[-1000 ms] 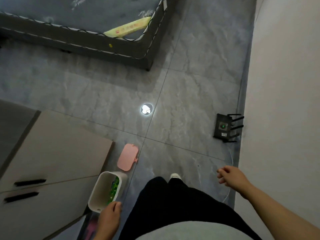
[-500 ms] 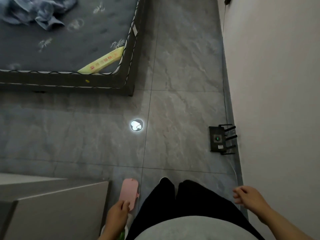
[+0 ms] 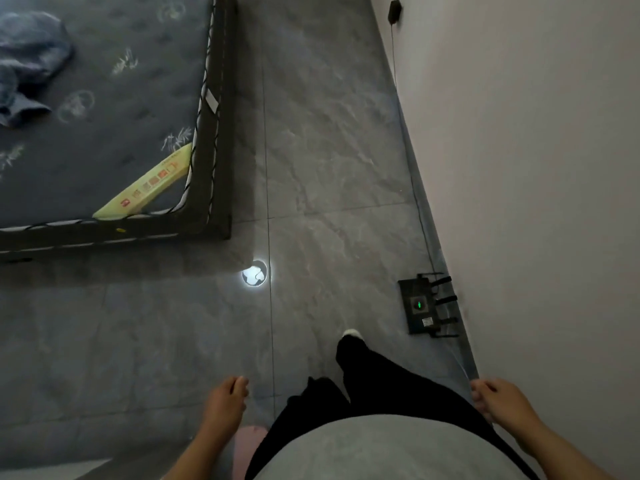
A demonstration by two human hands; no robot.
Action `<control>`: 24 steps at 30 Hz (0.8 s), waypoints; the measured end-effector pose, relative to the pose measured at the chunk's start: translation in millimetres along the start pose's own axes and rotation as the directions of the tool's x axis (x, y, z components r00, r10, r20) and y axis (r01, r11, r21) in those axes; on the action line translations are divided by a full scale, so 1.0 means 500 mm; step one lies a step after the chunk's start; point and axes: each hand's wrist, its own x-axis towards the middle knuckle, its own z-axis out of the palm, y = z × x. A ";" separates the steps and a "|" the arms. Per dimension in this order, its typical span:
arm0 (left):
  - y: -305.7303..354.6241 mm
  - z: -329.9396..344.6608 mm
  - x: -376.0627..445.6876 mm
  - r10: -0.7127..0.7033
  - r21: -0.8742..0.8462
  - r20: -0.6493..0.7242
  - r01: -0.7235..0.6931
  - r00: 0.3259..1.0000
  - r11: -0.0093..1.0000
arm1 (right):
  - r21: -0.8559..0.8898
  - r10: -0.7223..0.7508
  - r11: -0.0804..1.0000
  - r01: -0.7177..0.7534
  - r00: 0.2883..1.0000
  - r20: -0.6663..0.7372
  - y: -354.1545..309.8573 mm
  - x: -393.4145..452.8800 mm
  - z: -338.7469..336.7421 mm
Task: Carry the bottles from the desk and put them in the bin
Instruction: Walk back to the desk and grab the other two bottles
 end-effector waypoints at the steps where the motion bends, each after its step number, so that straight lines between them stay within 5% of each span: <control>1: 0.015 0.004 0.009 -0.016 -0.014 -0.003 0.016 1.000 1.000 | -0.006 -0.033 0.999 0.033 0.999 0.003 -0.040 0.018 -0.010; 13: 0.182 -0.049 0.161 -0.193 -0.038 -0.047 0.191 0.980 0.981 | 0.037 -0.057 0.998 0.054 0.994 0.088 -0.463 0.144 -0.038; 24: 0.593 -0.133 0.413 -0.001 0.050 0.015 0.000 1.000 0.999 | 0.055 0.120 0.991 -0.122 0.992 0.040 -0.629 0.252 -0.041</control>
